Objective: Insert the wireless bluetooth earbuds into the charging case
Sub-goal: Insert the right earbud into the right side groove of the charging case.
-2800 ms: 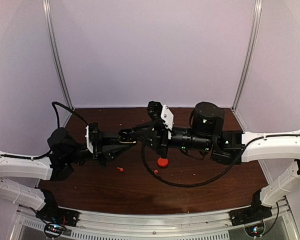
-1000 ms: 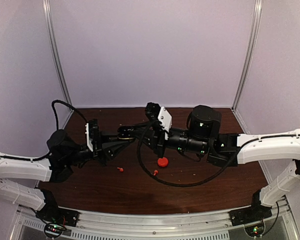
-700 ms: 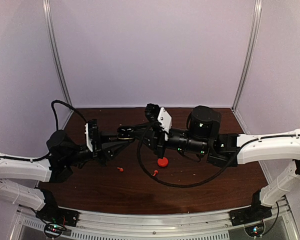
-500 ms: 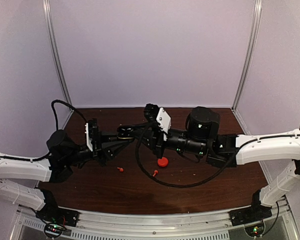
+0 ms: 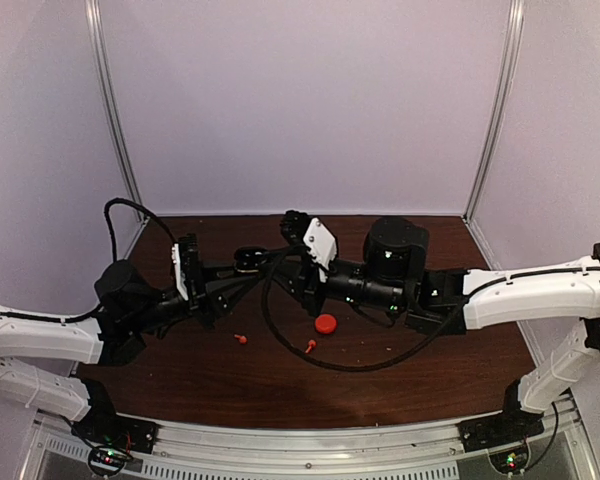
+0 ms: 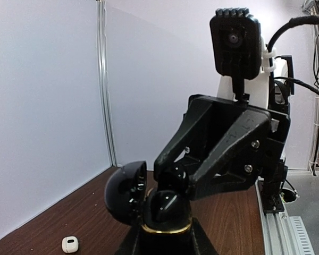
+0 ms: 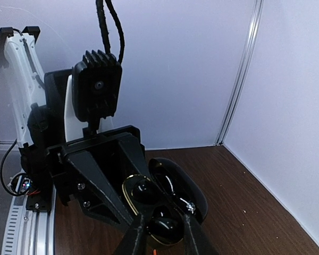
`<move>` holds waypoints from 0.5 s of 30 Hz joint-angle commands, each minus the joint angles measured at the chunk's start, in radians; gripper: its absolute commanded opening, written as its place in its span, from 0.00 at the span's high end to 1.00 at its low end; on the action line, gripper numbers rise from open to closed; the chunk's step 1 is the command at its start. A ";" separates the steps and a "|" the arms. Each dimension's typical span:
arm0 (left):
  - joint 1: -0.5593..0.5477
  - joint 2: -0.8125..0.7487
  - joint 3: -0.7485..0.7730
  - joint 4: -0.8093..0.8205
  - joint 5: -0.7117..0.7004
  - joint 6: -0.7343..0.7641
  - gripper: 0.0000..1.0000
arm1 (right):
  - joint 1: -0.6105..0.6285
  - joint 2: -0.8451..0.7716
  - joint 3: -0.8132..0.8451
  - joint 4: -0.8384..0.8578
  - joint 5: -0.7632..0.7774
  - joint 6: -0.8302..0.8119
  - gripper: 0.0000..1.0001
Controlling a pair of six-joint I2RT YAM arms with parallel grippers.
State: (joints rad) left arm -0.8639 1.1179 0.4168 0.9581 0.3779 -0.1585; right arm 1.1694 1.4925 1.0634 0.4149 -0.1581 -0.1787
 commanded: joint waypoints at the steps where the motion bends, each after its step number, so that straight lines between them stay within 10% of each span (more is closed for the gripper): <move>1: 0.000 -0.029 0.019 0.134 -0.023 0.004 1.00 | 0.004 0.028 0.006 -0.102 -0.010 0.018 0.74; 15: 0.000 -0.018 0.023 0.121 0.059 -0.007 1.00 | 0.000 -0.096 -0.033 -0.140 -0.040 0.005 0.46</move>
State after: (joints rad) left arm -0.8639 1.1152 0.4171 1.0248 0.3897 -0.1593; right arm 1.1694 1.4796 1.0565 0.3016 -0.1635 -0.1730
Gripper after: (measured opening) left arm 0.244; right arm 0.506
